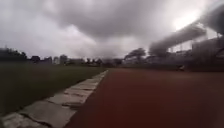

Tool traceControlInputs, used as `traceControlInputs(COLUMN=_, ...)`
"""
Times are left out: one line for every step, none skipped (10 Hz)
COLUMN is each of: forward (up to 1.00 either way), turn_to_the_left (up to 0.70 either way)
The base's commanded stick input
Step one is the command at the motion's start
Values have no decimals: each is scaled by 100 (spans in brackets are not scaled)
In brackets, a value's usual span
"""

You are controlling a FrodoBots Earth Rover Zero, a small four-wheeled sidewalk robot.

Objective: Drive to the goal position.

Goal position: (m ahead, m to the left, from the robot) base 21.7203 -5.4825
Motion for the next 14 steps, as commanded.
traceControlInputs(forward=70, turn_to_the_left=0)
traceControlInputs(forward=70, turn_to_the_left=0)
traceControlInputs(forward=70, turn_to_the_left=0)
traceControlInputs(forward=70, turn_to_the_left=0)
traceControlInputs(forward=70, turn_to_the_left=0)
traceControlInputs(forward=70, turn_to_the_left=0)
traceControlInputs(forward=70, turn_to_the_left=0)
traceControlInputs(forward=70, turn_to_the_left=0)
traceControlInputs(forward=70, turn_to_the_left=0)
traceControlInputs(forward=70, turn_to_the_left=0)
traceControlInputs(forward=70, turn_to_the_left=0)
traceControlInputs(forward=70, turn_to_the_left=0)
traceControlInputs(forward=70, turn_to_the_left=0)
traceControlInputs(forward=70, turn_to_the_left=0)
